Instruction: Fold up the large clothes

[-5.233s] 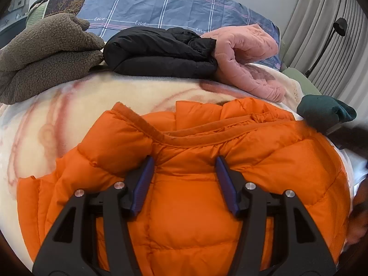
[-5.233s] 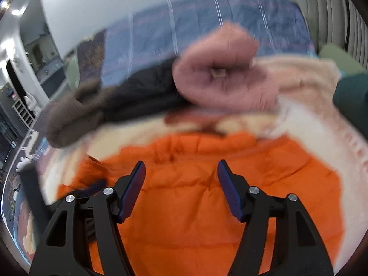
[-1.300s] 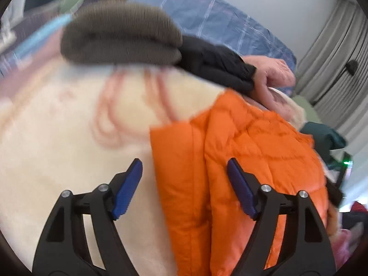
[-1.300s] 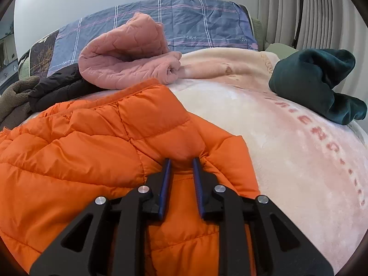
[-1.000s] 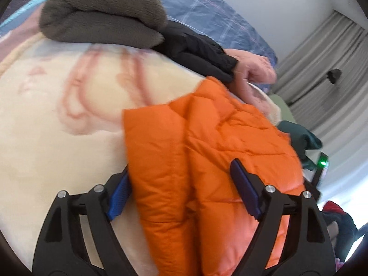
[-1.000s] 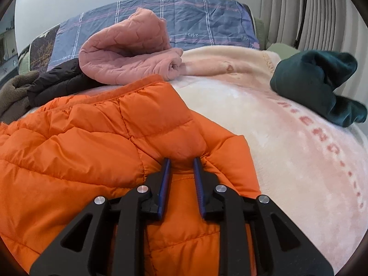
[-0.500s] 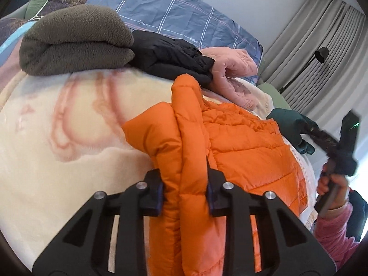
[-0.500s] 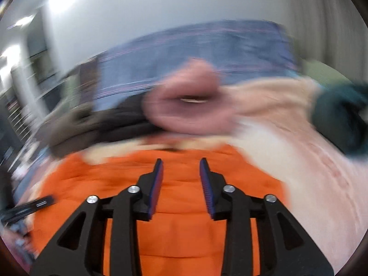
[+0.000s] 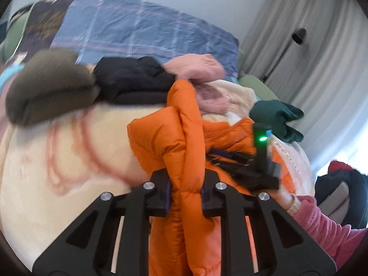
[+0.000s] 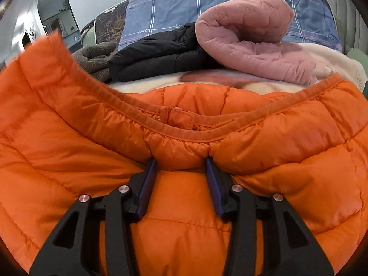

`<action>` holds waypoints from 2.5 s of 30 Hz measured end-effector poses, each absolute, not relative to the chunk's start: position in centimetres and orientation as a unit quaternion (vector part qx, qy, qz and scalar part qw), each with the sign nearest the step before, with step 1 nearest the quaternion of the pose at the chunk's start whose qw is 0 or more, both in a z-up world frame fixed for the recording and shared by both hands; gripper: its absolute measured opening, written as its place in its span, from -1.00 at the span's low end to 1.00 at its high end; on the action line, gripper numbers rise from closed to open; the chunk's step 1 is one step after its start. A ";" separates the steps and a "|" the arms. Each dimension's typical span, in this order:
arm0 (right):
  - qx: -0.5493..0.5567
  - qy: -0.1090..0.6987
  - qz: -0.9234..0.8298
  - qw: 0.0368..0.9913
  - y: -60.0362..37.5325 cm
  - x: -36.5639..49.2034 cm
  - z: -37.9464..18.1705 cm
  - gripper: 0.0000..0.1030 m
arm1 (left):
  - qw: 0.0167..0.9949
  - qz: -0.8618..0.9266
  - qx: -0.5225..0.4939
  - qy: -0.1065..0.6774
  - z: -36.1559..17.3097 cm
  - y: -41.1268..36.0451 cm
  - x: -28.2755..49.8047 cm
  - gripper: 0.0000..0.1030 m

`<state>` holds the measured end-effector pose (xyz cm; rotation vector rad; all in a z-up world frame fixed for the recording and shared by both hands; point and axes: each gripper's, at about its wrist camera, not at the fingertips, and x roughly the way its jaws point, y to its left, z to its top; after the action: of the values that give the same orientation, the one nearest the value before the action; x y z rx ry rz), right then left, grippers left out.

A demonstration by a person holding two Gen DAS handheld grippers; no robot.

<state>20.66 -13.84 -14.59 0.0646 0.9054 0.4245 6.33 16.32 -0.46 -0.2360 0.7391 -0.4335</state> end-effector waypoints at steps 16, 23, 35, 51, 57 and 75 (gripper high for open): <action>0.141 0.404 0.275 0.861 -22.5 14.1 -9.0 -0.11 | 0.881 -0.211 -0.035 0.421 5.9 5.4 9.3 -0.61; 0.099 0.426 0.293 0.850 -19.0 15.3 -14.4 -0.10 | 0.870 -0.206 -0.006 0.448 5.7 -0.1 11.2 -0.62; 0.161 0.348 0.248 0.890 -32.1 6.4 -10.3 -0.07 | 0.834 -0.228 0.021 0.502 3.9 -9.5 13.3 -0.48; 0.112 0.321 0.239 0.909 -32.1 -1.6 -11.2 0.44 | 0.737 -0.319 0.042 0.594 -2.9 -19.0 16.1 -0.25; 0.177 0.318 0.234 0.902 -33.9 -1.2 -10.4 0.54 | 0.719 -0.358 0.005 0.596 -4.1 -18.4 16.4 -0.21; 0.318 0.361 0.095 0.872 -42.0 -1.4 -16.9 -0.98 | 0.782 -0.409 -0.010 0.470 -0.2 -15.2 15.1 -0.34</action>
<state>-1.43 -42.04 -16.90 0.6654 0.7538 0.1986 15.15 -15.20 -0.19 -0.0207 1.0150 -0.8833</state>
